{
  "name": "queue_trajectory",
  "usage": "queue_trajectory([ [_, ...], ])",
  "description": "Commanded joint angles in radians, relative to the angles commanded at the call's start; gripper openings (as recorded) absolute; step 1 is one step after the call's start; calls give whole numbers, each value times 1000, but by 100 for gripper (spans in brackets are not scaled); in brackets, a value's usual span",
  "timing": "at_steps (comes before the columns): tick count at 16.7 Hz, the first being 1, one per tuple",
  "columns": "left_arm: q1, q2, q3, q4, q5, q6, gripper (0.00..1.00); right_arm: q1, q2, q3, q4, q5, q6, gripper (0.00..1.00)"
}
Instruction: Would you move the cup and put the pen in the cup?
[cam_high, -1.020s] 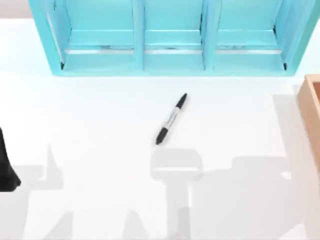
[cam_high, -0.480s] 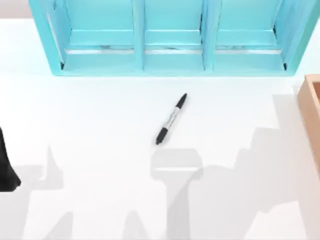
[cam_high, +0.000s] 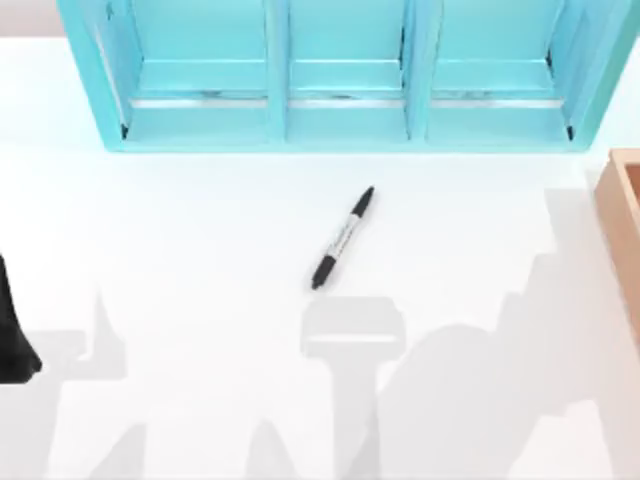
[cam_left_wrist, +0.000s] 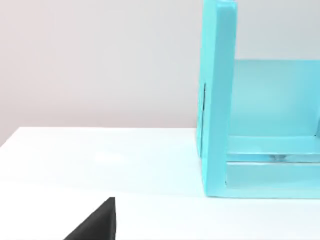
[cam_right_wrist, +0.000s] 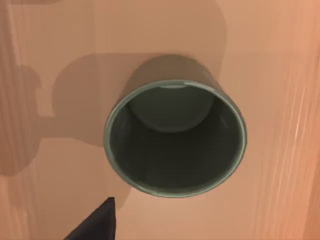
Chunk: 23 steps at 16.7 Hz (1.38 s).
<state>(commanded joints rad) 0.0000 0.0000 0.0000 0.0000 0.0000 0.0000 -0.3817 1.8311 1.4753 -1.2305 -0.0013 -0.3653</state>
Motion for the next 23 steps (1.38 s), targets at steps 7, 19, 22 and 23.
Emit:
queue_trajectory([
  [7, 0, 0, 0, 0, 0, 0, 100, 1, 62, -222, 299, 0, 1, 100],
  [19, 0, 0, 0, 0, 0, 0, 100, 1, 65, -233, 312, 0, 2, 47],
  [22, 0, 0, 0, 0, 0, 0, 100, 1, 65, -233, 312, 0, 2, 25],
  [23, 0, 0, 0, 0, 0, 0, 100, 1, 65, -233, 312, 0, 2, 17],
])
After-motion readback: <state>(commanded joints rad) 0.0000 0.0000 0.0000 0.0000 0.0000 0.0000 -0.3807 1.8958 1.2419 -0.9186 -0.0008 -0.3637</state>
